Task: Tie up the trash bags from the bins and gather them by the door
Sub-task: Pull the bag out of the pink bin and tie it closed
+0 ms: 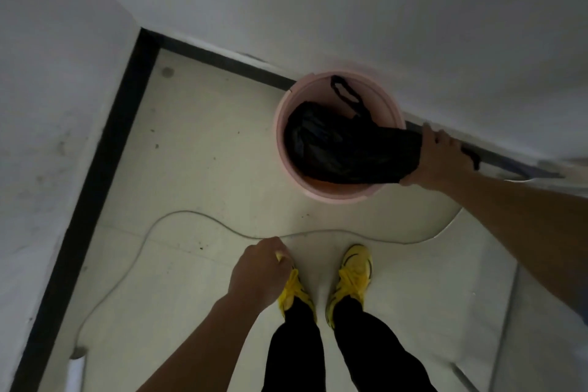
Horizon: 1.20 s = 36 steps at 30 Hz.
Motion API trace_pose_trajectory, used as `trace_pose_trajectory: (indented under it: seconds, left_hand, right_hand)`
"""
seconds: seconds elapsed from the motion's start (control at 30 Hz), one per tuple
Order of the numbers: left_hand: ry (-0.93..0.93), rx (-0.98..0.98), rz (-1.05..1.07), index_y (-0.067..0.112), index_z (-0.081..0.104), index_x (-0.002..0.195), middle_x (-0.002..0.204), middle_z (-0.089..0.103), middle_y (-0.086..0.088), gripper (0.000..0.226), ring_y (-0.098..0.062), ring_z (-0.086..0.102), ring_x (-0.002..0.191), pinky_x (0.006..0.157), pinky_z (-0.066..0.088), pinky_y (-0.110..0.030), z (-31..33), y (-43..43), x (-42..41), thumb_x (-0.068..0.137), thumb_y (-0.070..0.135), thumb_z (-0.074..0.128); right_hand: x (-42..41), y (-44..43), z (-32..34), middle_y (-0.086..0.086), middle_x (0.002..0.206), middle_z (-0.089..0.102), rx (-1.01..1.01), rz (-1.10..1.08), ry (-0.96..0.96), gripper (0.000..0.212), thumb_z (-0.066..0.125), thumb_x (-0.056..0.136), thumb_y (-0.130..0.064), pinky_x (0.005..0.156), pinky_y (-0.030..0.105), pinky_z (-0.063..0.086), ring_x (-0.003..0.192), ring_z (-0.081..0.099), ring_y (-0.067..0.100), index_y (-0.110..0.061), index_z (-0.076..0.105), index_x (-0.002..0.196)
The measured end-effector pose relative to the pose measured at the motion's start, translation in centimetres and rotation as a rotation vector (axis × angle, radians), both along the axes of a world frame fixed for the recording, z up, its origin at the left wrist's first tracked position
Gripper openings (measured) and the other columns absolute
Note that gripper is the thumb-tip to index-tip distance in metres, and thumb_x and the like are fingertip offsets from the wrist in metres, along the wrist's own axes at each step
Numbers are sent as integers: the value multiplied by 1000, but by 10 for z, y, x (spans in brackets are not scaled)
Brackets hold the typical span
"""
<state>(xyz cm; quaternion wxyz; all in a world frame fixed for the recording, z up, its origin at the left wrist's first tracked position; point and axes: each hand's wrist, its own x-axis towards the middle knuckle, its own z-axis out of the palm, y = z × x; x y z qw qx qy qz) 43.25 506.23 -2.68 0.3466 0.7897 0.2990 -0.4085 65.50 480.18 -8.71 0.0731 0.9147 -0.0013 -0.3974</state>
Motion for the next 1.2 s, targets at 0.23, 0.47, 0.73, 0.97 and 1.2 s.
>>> trace_pose_trajectory:
  seconds: [0.23,0.47,0.73,0.97,1.2]
  left_hand:
    - [34,-2,-55,24,62,105,99,69,-4,24,-23,63,98,86,51,-36,4,-11,25,85,19,50]
    - [-140,119,-150,26,51,127,119,58,1,38,-17,53,115,92,47,-32,79,0,70,89,24,53]
    - [-488,260,-305,32,22,150,157,24,-2,97,-27,25,142,110,31,-43,180,-15,116,70,55,71]
    - [-878,-66,-46,14,76,73,77,74,1,21,-6,60,73,63,35,0,291,-36,146,63,20,59]
    - [-743,-290,581,11,46,65,57,46,-2,24,-17,40,56,50,36,-24,396,-33,143,76,-10,41]
  right_hand:
    - [-13,-1,7,15,86,63,224,22,-146,27,41,98,-24,62,31,36,70,49,27,-6,61,94]
    - [8,39,140,9,77,56,584,216,-174,24,46,97,-13,62,36,33,77,54,31,-10,52,73]
    - [20,37,326,4,86,56,901,296,-163,22,44,92,-9,76,41,44,86,52,25,0,64,88]
    - [38,32,432,15,87,60,983,283,-264,16,46,94,5,72,38,44,79,56,26,7,62,91]
    - [45,4,496,-10,121,58,1017,18,-501,43,65,88,-42,94,29,42,111,53,8,-23,57,126]
